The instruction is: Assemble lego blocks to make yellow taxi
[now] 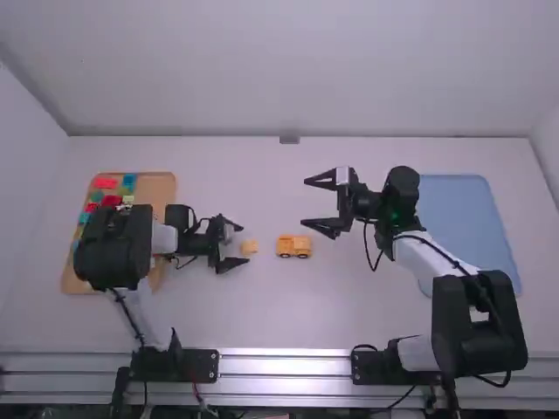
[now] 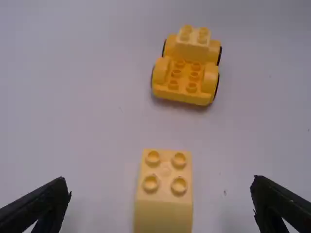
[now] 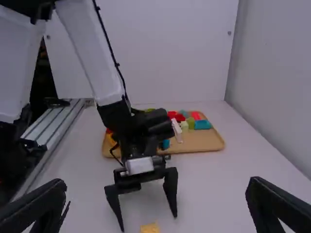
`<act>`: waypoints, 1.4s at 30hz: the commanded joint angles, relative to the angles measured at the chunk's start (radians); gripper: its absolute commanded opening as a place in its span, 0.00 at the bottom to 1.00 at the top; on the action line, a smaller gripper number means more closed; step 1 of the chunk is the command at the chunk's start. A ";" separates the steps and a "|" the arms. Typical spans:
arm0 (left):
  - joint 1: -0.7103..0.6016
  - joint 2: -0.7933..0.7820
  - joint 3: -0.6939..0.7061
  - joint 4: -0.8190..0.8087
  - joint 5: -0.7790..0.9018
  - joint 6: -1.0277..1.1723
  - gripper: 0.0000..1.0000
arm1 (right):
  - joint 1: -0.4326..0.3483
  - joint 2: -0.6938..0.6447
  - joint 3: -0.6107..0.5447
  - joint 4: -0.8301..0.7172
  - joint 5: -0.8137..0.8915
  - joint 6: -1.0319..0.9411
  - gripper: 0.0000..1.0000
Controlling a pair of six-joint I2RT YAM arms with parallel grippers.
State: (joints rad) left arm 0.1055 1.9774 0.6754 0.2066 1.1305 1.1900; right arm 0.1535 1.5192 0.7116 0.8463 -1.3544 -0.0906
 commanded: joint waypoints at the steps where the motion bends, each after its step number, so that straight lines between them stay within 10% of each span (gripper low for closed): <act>1: -0.023 0.032 0.017 0.014 0.021 -0.013 0.99 | 0.003 -0.008 0.022 0.002 -0.005 -0.011 0.99; 11: -0.071 0.080 0.050 0.012 -0.063 -0.023 0.73 | 0.003 -0.008 0.022 0.000 -0.006 -0.011 0.99; 23: -0.035 0.080 0.020 0.020 -0.072 -0.014 0.71 | 0.003 -0.008 0.022 -0.051 -0.005 -0.072 0.99; 32: -0.035 0.080 0.020 0.013 -0.072 -0.011 0.35 | 0.003 -0.008 0.022 -0.051 -0.005 -0.071 0.99; 42: -0.035 0.042 0.021 0.012 0.044 -0.012 0.16 | -0.009 -0.008 0.022 -0.154 0.050 -0.077 0.98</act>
State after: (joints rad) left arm 0.0681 2.0418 0.7097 0.2245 1.1172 1.1740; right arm 0.1520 1.5192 0.7124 0.6971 -1.3342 -0.1669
